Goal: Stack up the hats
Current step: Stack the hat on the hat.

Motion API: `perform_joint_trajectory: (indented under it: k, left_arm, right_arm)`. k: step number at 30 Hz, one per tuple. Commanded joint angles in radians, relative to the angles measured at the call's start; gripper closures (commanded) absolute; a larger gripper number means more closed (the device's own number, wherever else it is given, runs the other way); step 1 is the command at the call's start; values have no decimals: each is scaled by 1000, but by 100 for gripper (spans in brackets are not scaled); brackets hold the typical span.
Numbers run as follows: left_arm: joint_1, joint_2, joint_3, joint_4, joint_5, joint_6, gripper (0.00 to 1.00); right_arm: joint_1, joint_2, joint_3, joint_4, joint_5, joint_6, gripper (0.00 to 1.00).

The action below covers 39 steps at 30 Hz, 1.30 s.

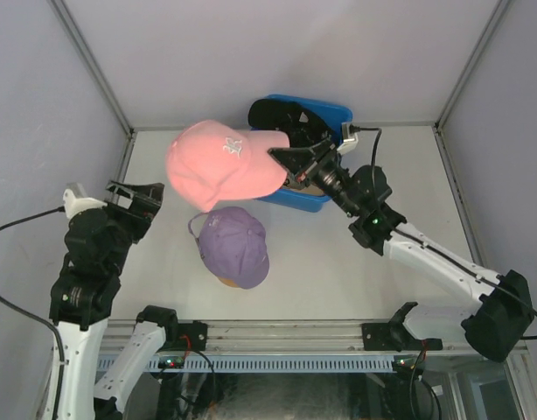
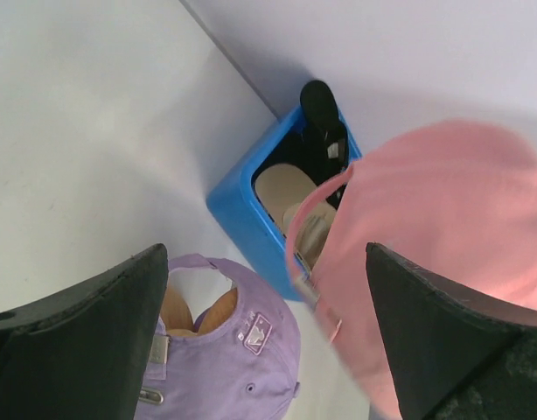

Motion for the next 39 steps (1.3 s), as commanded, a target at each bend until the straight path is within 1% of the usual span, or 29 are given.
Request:
perform_joint_trajectory:
  k: [1, 7, 9, 14, 21, 24, 29, 33, 39]
  left_arm:
    - [6, -36, 78, -81, -155, -112, 2]
    - [6, -86, 87, -127, -232, -202, 2]
    - [7, -90, 90, -133, -235, -208, 2]
    - [5, -80, 104, -154, -216, -191, 3]
    - [6, -67, 101, -148, -189, -131, 3]
    - [6, -52, 94, -134, -161, -100, 3]
    - [6, -28, 64, -106, -106, -58, 3]
    - [6, -14, 33, -78, -62, -30, 3]
    - [5, -5, -2, -66, -21, -1, 3]
  right_arm:
    - [113, -88, -83, 135, 146, 26, 100]
    - [265, -165, -240, 237, 307, 16, 100]
    - [314, -171, -288, 290, 345, 17, 100]
    - [391, -152, -413, 458, 428, 38, 100]
    - [444, -105, -570, 678, 509, 58, 100]
    - [452, -62, -635, 802, 529, 69, 100]
    - [467, 16, -708, 956, 565, 94, 100]
    - [478, 61, -743, 1026, 590, 103, 100]
    - [494, 58, -773, 1033, 631, 94, 100]
